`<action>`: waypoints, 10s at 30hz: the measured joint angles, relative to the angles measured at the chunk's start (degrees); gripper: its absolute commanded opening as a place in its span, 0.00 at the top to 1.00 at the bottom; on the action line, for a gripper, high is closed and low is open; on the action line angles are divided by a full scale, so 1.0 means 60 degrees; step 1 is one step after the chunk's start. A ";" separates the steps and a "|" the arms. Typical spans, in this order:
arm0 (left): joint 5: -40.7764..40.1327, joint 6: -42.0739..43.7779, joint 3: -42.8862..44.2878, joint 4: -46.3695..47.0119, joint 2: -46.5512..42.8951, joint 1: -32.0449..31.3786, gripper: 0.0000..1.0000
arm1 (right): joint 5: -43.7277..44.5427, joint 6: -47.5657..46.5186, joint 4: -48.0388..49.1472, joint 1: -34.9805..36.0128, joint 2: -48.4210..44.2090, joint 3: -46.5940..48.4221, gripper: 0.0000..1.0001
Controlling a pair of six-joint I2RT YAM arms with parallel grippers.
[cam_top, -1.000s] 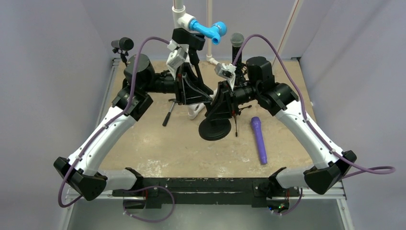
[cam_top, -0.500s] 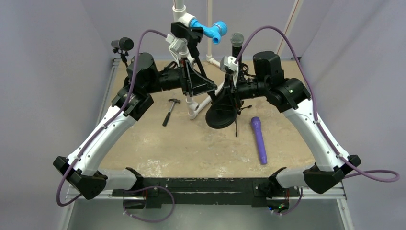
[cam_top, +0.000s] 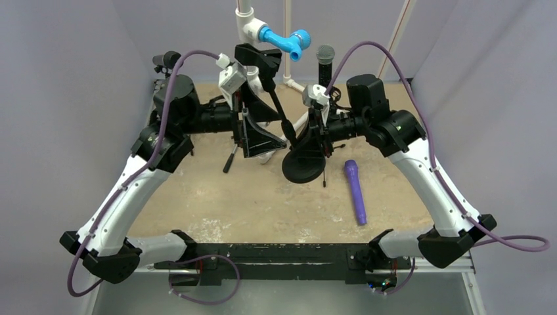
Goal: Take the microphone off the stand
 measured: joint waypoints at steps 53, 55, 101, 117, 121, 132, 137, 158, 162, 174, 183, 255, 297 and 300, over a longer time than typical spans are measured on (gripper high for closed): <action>0.0470 -0.2426 -0.1013 0.5719 0.0066 0.0951 1.00 | -0.1971 0.0976 0.0688 -0.0295 -0.0718 -0.2433 1.00; 0.0361 -0.2503 -0.1231 0.6033 0.0051 0.0871 1.00 | -0.1963 0.0980 0.0557 -0.0295 -0.0707 -0.2422 1.00; 0.1333 -0.2018 -0.3672 0.6637 -0.0040 0.0102 0.12 | -0.1967 0.0470 0.0120 -0.0849 -0.0608 -0.0732 1.00; 0.1621 0.1486 -0.2197 0.1126 -0.0681 0.0510 0.00 | -0.1304 0.0080 0.0790 -0.2313 -0.3045 -0.2878 1.00; 0.1239 0.2142 -0.2124 0.0339 -0.1002 0.0579 0.00 | -0.0055 0.0328 0.1198 -0.2816 -0.3730 -0.3530 1.00; 0.0131 0.3155 -0.2124 -0.0863 -0.1457 0.0648 0.00 | 0.3297 0.1523 0.2433 -0.4164 -0.4674 -0.5038 1.00; -0.0229 0.3344 -0.2262 -0.0900 -0.1701 0.0648 0.00 | 0.4601 0.1993 0.3169 -0.4499 -0.4849 -0.5632 1.00; -0.0871 0.3606 -0.2667 -0.0973 -0.1829 0.0721 0.00 | 0.6776 0.2586 1.0058 -0.6145 -0.3523 -1.0244 1.00; -0.0871 0.3614 -0.2769 -0.0969 -0.1814 0.0721 0.00 | 0.6510 0.2659 1.2120 -0.6823 -0.3140 -1.1304 1.00; -0.0867 0.3741 -0.2860 -0.0962 -0.1555 0.0776 0.00 | 0.5708 0.2626 1.5730 -0.8196 -0.0914 -1.2284 1.00; -0.0863 0.3741 -0.2860 -0.0962 -0.1428 0.0867 0.00 | 0.5672 0.2550 1.7438 -0.8313 0.1304 -1.2302 1.00; -0.0466 0.3559 -0.3107 -0.0739 -0.1206 0.1096 0.00 | 0.5479 0.0659 1.7449 -0.8437 0.3067 -1.1358 1.00; -0.1002 0.3610 -0.3104 -0.1027 -0.1872 0.1096 0.00 | 0.4492 -0.1865 0.8470 -0.8805 -0.3829 -1.1799 0.35; -0.1075 0.3679 -0.3104 -0.1053 -0.1880 0.1096 0.00 | 0.3570 -0.2452 0.6721 -0.8805 -0.4652 -1.1526 0.35</action>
